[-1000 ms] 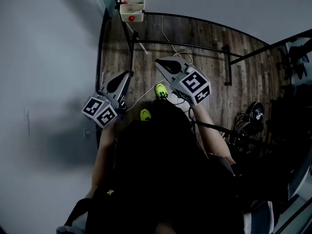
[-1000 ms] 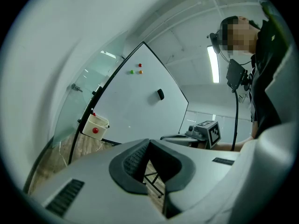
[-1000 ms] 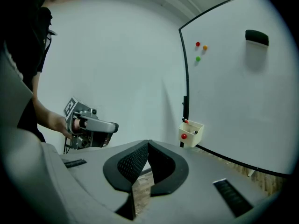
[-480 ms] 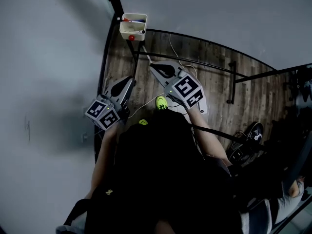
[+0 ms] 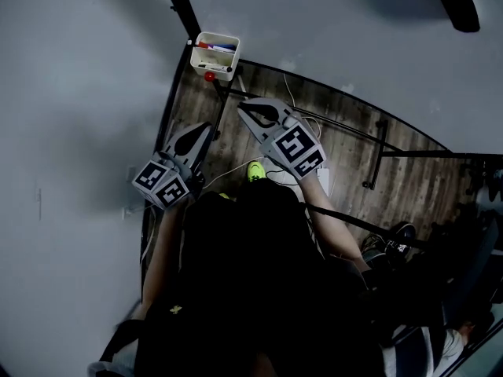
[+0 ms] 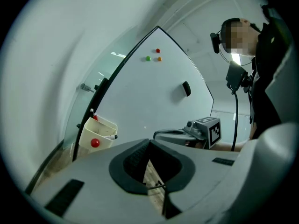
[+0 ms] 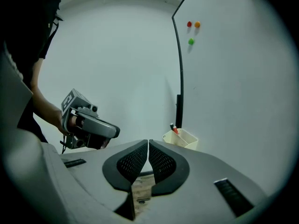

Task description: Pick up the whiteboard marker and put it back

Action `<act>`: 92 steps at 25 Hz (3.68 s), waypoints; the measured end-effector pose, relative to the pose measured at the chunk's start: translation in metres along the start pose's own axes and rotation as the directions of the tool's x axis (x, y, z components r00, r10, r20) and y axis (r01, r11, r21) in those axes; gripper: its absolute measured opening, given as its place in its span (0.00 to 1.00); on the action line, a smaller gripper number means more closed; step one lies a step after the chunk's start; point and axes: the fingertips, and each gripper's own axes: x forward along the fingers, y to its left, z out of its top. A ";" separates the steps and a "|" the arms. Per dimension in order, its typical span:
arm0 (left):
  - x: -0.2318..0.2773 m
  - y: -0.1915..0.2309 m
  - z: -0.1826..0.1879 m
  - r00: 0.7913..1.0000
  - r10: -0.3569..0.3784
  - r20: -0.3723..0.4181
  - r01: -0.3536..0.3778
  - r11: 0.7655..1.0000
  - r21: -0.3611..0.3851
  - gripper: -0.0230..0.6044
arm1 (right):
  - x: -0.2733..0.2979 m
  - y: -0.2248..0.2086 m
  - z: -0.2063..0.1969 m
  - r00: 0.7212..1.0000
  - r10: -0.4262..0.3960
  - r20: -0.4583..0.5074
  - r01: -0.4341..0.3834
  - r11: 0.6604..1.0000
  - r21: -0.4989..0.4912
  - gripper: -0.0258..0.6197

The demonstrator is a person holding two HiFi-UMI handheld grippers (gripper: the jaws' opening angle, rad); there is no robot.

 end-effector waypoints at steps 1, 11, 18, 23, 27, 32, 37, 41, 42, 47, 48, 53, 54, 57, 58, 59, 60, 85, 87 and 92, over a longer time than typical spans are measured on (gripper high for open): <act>0.004 0.003 0.000 1.000 0.010 0.000 -0.010 1.000 0.000 0.06 | 0.002 -0.004 -0.001 1.000 0.010 -0.002 -0.010 1.000 -0.006 0.07; 0.034 0.015 0.003 0.998 0.064 0.001 -0.064 0.998 -0.013 0.06 | 0.011 -0.032 -0.006 0.998 0.069 -0.010 -0.070 0.997 -0.016 0.10; 0.035 0.019 0.004 0.996 0.091 -0.011 -0.092 0.996 -0.010 0.06 | 0.020 -0.040 -0.013 0.995 0.084 -0.046 -0.087 0.995 -0.046 0.19; 0.030 0.023 0.002 0.997 0.077 -0.009 -0.078 0.997 -0.027 0.06 | 0.034 -0.038 -0.015 0.994 0.083 -0.069 -0.089 0.993 -0.084 0.23; 0.029 0.037 0.000 0.998 0.053 -0.033 -0.054 0.998 -0.038 0.06 | 0.054 -0.044 -0.021 0.992 0.050 -0.116 -0.064 0.990 -0.123 0.26; 0.032 0.059 0.006 0.999 0.015 -0.053 -0.017 0.999 -0.042 0.06 | 0.082 -0.048 -0.027 0.986 0.025 -0.163 -0.050 0.987 -0.153 0.32; 0.035 0.082 0.009 0.996 -0.032 -0.078 0.027 0.997 -0.066 0.06 | 0.109 -0.062 -0.037 0.975 -0.024 -0.223 -0.022 0.979 -0.200 0.33; 0.033 0.084 0.020 0.994 -0.054 -0.092 0.048 0.997 -0.063 0.06 | 0.114 -0.064 -0.033 0.969 -0.039 -0.245 -0.015 0.977 -0.213 0.33; 0.033 0.084 0.022 0.994 -0.059 -0.092 0.053 0.997 -0.061 0.06 | 0.115 -0.064 -0.034 0.967 -0.040 -0.252 -0.016 0.976 -0.218 0.33; 0.034 0.089 0.027 0.993 -0.070 -0.096 0.065 0.996 -0.060 0.06 | 0.118 -0.064 -0.040 0.960 -0.045 -0.277 -0.016 0.977 -0.213 0.33; 0.034 0.092 0.028 0.993 -0.071 -0.096 0.065 0.996 -0.059 0.06 | 0.120 -0.066 -0.041 0.959 -0.047 -0.280 -0.014 0.978 -0.209 0.33; 0.032 0.098 0.029 0.993 -0.075 -0.094 0.069 0.996 -0.063 0.06 | 0.124 -0.066 -0.041 0.961 -0.048 -0.274 -0.006 0.981 -0.194 0.33; 0.030 0.096 0.030 0.993 -0.076 -0.095 0.070 0.996 -0.064 0.06 | 0.124 -0.064 -0.040 0.960 -0.046 -0.277 -0.010 0.980 -0.199 0.33; 0.031 0.096 0.033 0.993 -0.076 -0.094 0.071 0.996 -0.058 0.06 | 0.126 -0.064 -0.040 0.957 -0.051 -0.286 -0.015 0.975 -0.224 0.29; 0.032 0.097 0.033 0.993 -0.077 -0.094 0.071 0.996 -0.059 0.06 | 0.126 -0.066 -0.041 0.957 -0.056 -0.283 -0.010 0.974 -0.224 0.28; 0.032 0.098 0.032 0.992 -0.077 -0.096 0.072 0.996 -0.060 0.06 | 0.126 -0.067 -0.041 0.958 -0.061 -0.280 -0.003 0.975 -0.222 0.26; 0.032 0.097 0.032 0.992 -0.077 -0.097 0.072 0.996 -0.061 0.06 | 0.125 -0.068 -0.041 0.959 -0.067 -0.276 0.004 0.975 -0.221 0.24; 0.030 0.096 0.032 0.998 -0.031 -0.051 0.028 0.998 -0.063 0.06 | 0.115 -0.079 -0.028 0.980 -0.040 -0.193 0.019 0.994 -0.109 0.16; 0.031 0.095 0.031 0.999 -0.027 -0.046 0.024 0.998 -0.063 0.06 | 0.112 -0.081 -0.026 0.982 -0.043 -0.181 0.026 0.995 -0.097 0.16; 0.033 0.094 0.029 0.999 -0.019 -0.032 0.017 0.998 -0.067 0.06 | 0.105 -0.084 -0.019 0.986 -0.043 -0.160 0.030 0.996 -0.088 0.16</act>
